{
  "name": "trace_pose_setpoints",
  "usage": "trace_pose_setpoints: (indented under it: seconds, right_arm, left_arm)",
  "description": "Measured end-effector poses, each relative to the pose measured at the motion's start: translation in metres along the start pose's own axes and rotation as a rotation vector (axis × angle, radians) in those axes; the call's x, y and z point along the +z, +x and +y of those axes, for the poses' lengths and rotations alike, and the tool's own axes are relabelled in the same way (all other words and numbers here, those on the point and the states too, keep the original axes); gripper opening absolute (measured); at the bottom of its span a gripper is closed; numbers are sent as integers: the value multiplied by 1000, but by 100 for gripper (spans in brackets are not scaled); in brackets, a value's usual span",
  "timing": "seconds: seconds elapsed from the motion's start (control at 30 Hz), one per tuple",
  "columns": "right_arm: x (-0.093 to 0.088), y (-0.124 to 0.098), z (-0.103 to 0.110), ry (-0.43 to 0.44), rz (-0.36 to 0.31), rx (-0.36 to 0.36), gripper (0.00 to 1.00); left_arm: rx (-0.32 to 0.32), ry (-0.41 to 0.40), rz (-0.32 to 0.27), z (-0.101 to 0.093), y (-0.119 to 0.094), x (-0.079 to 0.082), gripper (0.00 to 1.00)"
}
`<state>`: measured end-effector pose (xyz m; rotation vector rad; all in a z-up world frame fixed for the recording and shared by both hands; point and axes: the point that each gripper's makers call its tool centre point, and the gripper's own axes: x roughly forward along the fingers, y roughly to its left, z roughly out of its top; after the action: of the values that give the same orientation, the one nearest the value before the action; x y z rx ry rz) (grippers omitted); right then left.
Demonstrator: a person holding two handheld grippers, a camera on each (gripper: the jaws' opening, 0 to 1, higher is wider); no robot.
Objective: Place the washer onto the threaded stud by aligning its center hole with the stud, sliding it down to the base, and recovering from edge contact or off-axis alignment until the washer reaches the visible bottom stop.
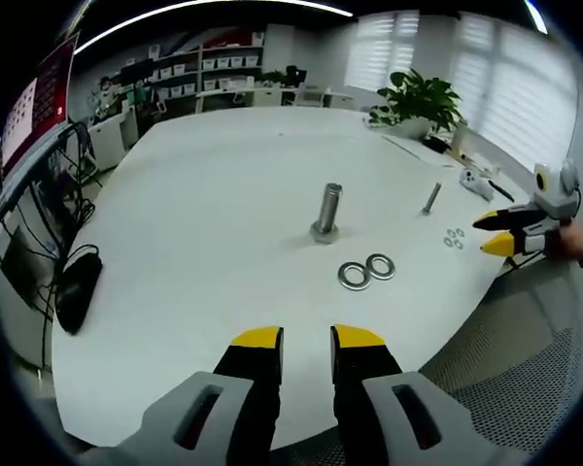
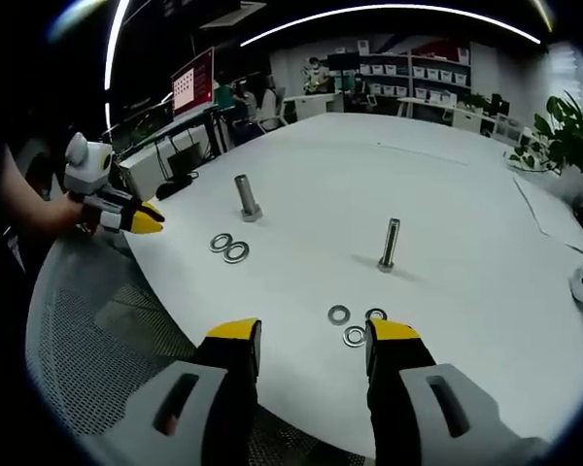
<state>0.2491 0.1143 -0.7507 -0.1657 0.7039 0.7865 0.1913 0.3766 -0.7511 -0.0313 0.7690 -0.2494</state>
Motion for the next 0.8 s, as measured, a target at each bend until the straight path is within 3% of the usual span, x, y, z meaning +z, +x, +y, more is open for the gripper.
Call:
trace_pose_setpoints:
  seconds: [0.6,0.8]
  right_arm:
    - [0,0,-2,8,2,2,46]
    - [0,0,-3,12,-2,-3,46]
  left_arm:
    - [-70,56,40,-16,5,3,18]
    - [-84,87,53,-19,8,12,19]
